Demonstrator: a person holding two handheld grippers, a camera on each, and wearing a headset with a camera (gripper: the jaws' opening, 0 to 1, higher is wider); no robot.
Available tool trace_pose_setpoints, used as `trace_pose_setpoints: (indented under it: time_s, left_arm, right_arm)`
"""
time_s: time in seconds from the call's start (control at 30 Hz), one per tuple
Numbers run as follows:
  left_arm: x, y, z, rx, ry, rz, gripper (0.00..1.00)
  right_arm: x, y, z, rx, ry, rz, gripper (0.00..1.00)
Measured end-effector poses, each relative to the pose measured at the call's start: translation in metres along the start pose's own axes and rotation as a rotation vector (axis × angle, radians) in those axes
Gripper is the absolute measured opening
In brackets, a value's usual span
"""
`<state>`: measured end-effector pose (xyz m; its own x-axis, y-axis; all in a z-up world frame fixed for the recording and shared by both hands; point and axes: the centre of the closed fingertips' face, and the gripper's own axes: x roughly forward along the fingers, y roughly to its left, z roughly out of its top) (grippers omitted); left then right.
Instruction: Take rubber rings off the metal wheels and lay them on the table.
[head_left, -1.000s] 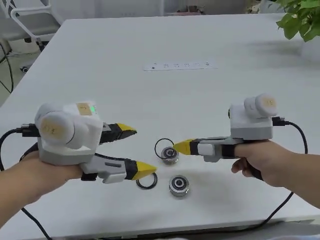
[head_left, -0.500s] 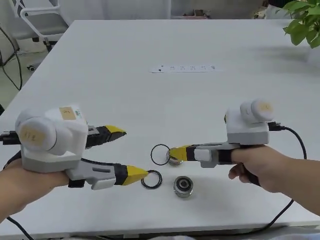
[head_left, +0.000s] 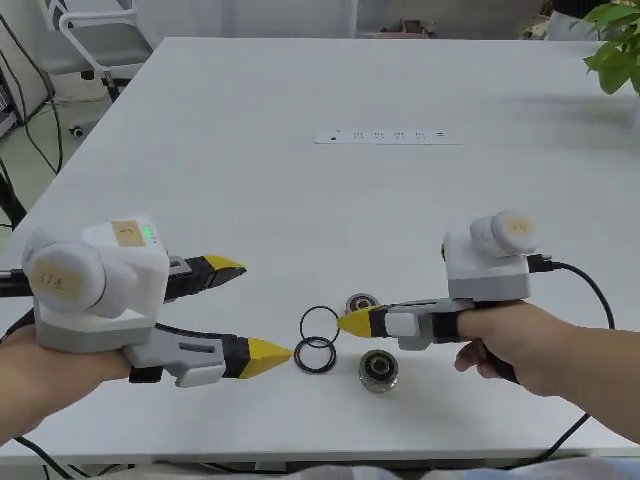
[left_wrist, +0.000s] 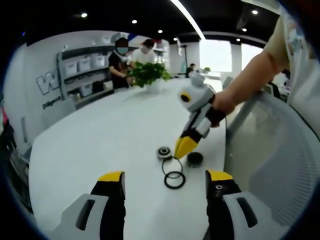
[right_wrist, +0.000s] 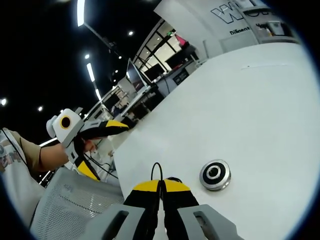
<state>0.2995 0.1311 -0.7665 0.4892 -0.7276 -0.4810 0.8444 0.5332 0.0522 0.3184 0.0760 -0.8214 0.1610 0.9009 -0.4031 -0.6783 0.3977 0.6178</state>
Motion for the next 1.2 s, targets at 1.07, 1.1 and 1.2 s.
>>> trace_pose_setpoints:
  time_s: [1.07, 1.1, 1.2]
  left_arm:
    - [-0.007, 0.002, -0.011, -0.035, 0.022, 0.009, 0.64]
    - [-0.006, 0.001, -0.011, -0.035, 0.023, 0.008, 0.64]
    - [-0.005, 0.001, -0.011, -0.035, 0.024, 0.004, 0.64]
  right_arm:
    - [0.015, -0.024, -0.026, -0.044, 0.143, -0.084, 0.02]
    - [0.015, -0.024, -0.026, -0.048, 0.145, -0.085, 0.02]
    - [0.015, -0.023, -0.027, -0.063, 0.151, -0.087, 0.05]
